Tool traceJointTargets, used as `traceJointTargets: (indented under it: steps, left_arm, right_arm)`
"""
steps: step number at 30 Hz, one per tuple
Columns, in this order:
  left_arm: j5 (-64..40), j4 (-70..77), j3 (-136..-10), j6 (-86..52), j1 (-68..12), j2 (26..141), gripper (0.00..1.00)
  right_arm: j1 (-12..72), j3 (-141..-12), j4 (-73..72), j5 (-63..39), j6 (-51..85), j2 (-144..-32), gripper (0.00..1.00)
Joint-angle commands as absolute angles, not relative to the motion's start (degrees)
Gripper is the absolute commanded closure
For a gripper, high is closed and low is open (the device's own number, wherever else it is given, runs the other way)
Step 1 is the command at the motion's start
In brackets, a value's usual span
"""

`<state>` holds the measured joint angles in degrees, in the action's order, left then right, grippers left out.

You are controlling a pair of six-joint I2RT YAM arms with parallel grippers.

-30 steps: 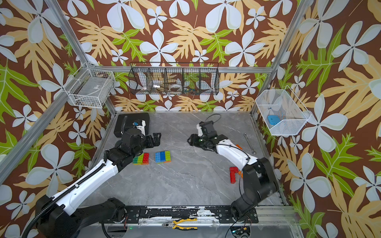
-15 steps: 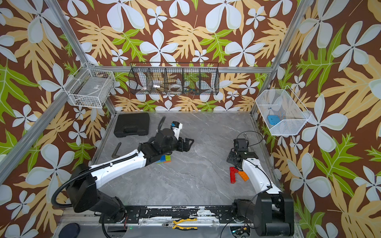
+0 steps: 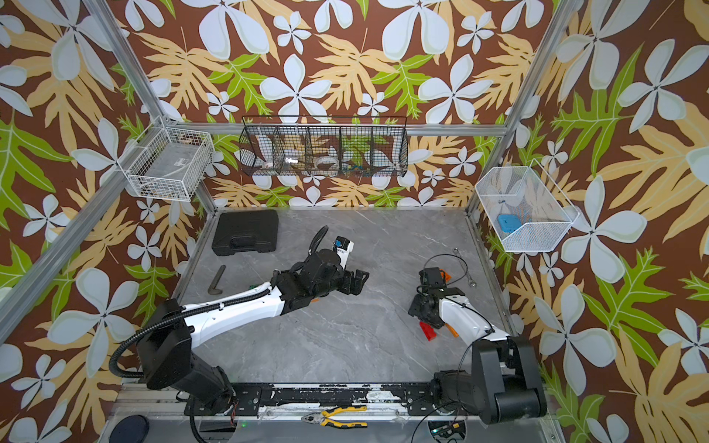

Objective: Assemble a rectangle with lego
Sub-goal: Pick up the lego brick from the center of the board.

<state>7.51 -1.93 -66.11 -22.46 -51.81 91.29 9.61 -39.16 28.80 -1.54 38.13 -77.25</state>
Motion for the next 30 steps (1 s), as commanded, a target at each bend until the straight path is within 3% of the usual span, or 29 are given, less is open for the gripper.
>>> traceJointTargets:
  steps: [1, 5, 8, 11, 14, 21, 30]
  left_arm:
    - [10.11, -2.0, -66.1, -21.54, -51.61, 90.94, 0.1]
    - [13.49, -2.29, -64.76, -22.03, -50.49, 89.13, 0.03]
    - [16.46, -0.37, -61.97, -23.42, -49.06, 86.29, 0.0]
    - [11.43, 2.63, -59.7, -26.1, -45.91, 84.58, 0.0]
    - [9.28, 3.18, -59.74, -25.72, -45.08, 84.63, 0.01]
    - [7.75, 2.87, -58.68, -26.44, -45.08, 84.69, 0.08]
    - [8.17, 3.6, -57.56, -26.46, -45.04, 84.02, 0.12]
  right_arm:
    - [14.93, -44.19, 24.36, -6.13, 39.83, -81.81, 0.4]
    - [13.86, -50.43, 29.47, 0.66, 36.89, -81.27, 0.34]
    - [5.56, -53.17, 32.52, 7.7, 32.74, -80.73, 0.27]
    - [-1.92, -55.07, 30.22, 10.08, 29.7, -83.14, 0.21]
    - [-2.98, -59.74, 29.46, 13.4, 27.4, -89.44, 0.18]
    - [-3.81, -64.83, 26.13, 15.68, 29.62, -100.3, 0.17]
    - [-4.89, -65.21, 21.58, 11.03, 36.1, -105.44, 0.27]
